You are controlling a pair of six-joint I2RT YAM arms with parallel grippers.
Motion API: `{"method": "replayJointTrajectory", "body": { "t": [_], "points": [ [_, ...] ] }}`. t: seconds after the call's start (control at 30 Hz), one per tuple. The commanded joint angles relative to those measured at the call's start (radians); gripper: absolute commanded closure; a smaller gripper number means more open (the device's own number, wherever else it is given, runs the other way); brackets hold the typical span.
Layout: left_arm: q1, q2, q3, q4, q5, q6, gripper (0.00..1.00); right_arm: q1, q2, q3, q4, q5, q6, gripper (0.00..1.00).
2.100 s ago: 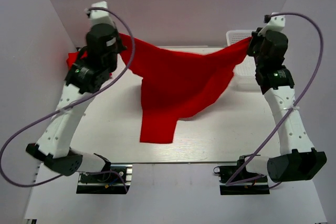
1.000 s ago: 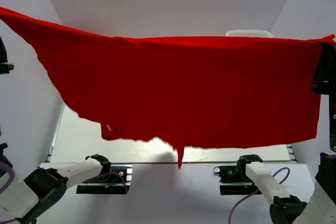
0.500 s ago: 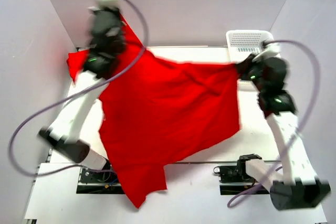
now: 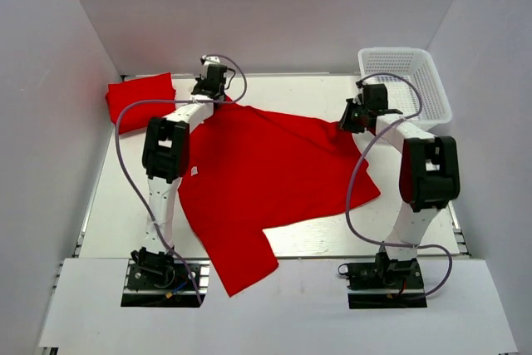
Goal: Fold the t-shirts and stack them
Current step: Flatten out the tshirt
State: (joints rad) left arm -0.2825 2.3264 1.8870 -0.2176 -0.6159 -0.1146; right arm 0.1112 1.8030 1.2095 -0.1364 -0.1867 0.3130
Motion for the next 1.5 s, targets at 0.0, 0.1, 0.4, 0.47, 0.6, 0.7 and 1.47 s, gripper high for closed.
{"method": "replayJointTrajectory", "body": {
  "t": [0.0, 0.1, 0.4, 0.47, 0.6, 0.7, 1.47],
  "points": [
    [0.0, -0.033, 0.066, 0.121, 0.103, -0.017, 1.0, -0.004, 0.057, 0.127, 0.044, 0.019, -0.023, 1.0],
    [0.022, 0.027, 0.145, 0.133, 0.122, -0.017, 1.0, -0.008, 0.156, 0.209, 0.037, 0.044, -0.02, 1.0],
    [0.063, 0.122, 0.274, 0.123, 0.111, -0.077, 0.99, -0.005, 0.289, 0.427, 0.015, 0.136, 0.005, 0.89],
    [0.081, 0.163, 0.314, 0.101, 0.129, -0.086, 0.71, -0.004, 0.297, 0.446, -0.014, 0.135, 0.005, 0.73],
    [0.091, 0.174, 0.36, 0.077, 0.191, -0.106, 0.0, -0.001, 0.312, 0.527, -0.112, 0.095, -0.017, 0.33],
    [0.1, 0.153, 0.386, 0.061, 0.254, -0.115, 0.0, 0.002, 0.309, 0.588, -0.138, -0.038, -0.035, 0.1],
    [0.017, -0.676, -0.644, -0.354, 0.685, -0.318, 0.0, 0.136, 0.085, 0.189, -0.325, 0.162, -0.138, 0.1]
  ]
}}
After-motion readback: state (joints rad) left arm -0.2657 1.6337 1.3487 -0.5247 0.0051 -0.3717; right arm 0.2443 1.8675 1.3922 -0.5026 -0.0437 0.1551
